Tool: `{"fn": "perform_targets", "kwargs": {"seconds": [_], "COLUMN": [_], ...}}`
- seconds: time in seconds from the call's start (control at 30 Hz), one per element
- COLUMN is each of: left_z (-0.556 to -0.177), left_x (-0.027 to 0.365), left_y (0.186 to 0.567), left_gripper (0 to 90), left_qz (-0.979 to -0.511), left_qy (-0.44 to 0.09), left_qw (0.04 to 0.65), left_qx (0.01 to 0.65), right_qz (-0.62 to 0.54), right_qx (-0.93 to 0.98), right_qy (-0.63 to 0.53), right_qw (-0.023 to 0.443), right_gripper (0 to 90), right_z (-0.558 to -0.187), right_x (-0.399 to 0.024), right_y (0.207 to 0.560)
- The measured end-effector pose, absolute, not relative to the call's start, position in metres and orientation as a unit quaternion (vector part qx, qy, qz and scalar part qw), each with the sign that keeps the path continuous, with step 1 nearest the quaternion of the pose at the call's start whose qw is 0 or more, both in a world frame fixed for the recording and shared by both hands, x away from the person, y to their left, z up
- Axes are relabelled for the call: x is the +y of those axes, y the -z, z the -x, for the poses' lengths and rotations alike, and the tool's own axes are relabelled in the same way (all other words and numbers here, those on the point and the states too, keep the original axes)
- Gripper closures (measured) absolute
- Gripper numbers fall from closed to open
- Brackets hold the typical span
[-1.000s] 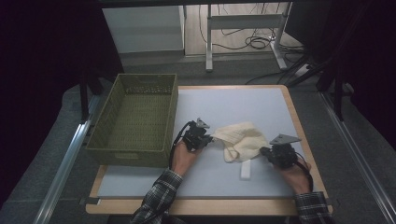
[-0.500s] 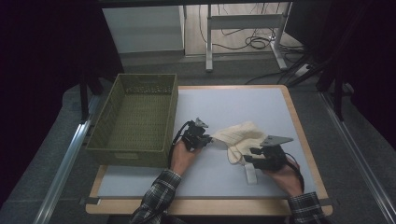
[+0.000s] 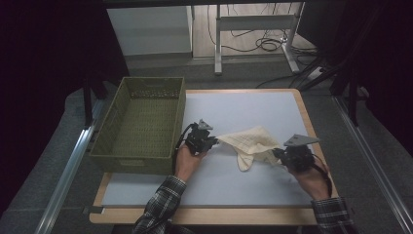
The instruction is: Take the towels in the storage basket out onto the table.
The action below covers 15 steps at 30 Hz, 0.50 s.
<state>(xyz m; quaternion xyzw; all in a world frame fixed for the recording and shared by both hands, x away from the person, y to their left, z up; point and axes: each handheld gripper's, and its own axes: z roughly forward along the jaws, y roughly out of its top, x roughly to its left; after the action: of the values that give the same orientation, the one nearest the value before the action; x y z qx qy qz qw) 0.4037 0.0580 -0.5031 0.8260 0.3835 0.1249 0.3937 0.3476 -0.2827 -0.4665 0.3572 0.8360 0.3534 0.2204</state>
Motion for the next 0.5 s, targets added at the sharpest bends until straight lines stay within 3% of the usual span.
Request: {"fn": "perform_targets", "kwargs": {"seconds": [0.17,0.2,0.23,0.27,0.3,0.33,0.5], "left_z": [-0.441,-0.471,-0.471,-0.481,-0.484,-0.482,-0.466], "left_x": [0.052,0.050,0.050,0.045,0.041,0.035,0.026], "left_y": [0.465,0.444,0.444,0.436,0.430,0.427,0.446], "left_gripper": [85.5,78.4,65.6,54.6,54.6,49.6,43.6], "left_qz": [-0.819,-0.802,-0.802,-0.799,-0.797,-0.799,-0.816], "left_qy": [-0.161,-0.154,-0.154,-0.161,-0.187,-0.203,-0.183], "left_qw": [0.386,0.387,0.387,0.371,0.358,0.359,0.361], "left_qx": [0.392,0.428,0.428,0.445,0.448,0.437,0.414], "right_qz": [-0.373,-0.391,-0.391,-0.434,-0.434,-0.445,-0.435], "right_qx": [0.817,0.796,0.796,0.763,0.763,0.749,0.760], "right_qy": [-0.350,-0.355,-0.355,-0.354,-0.354,-0.371,-0.385], "right_qw": [0.268,0.294,0.294,0.321,0.321,0.321,0.293], "right_gripper": [85.9,83.5,83.5,73.1,73.1,66.6,64.4], "right_z": [-0.373,-0.400,-0.400,-0.422,-0.422,-0.427,-0.418], "right_x": [-0.304,-0.311,-0.311,-0.318,-0.318,-0.324,-0.324], "right_y": [0.437,0.418,0.418,0.402,0.402,0.392,0.400]}}
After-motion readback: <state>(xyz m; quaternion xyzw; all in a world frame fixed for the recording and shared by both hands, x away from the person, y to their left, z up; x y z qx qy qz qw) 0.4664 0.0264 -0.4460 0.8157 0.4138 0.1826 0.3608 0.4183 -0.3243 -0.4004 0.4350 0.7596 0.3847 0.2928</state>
